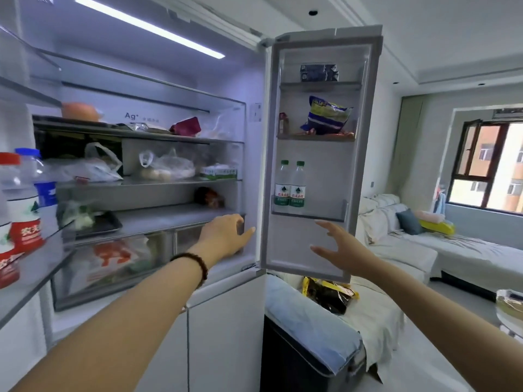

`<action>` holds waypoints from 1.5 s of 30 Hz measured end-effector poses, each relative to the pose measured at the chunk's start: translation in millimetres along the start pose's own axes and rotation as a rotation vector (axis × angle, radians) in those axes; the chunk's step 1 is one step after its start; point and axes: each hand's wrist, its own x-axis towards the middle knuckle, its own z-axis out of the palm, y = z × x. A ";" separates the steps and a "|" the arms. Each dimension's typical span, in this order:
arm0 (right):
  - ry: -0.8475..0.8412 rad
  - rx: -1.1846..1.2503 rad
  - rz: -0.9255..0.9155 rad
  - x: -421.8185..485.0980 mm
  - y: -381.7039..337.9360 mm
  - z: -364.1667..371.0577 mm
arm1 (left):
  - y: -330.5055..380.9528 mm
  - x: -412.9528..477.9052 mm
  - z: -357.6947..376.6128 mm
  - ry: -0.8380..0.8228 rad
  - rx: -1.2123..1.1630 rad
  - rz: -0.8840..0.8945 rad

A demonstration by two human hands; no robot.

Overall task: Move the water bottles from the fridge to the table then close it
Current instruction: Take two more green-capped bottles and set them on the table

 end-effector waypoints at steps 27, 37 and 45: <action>0.186 0.084 -0.072 444.3 168.7 -0.4 | 33.0 441.2 120.2 0.244 -0.147 0.211; 0.224 0.549 -0.211 492.3 183.5 29.6 | 44.0 495.6 151.7 0.085 -0.474 0.201; 0.340 0.959 -0.157 497.1 184.6 56.3 | 36.2 493.4 166.3 0.081 -0.670 0.179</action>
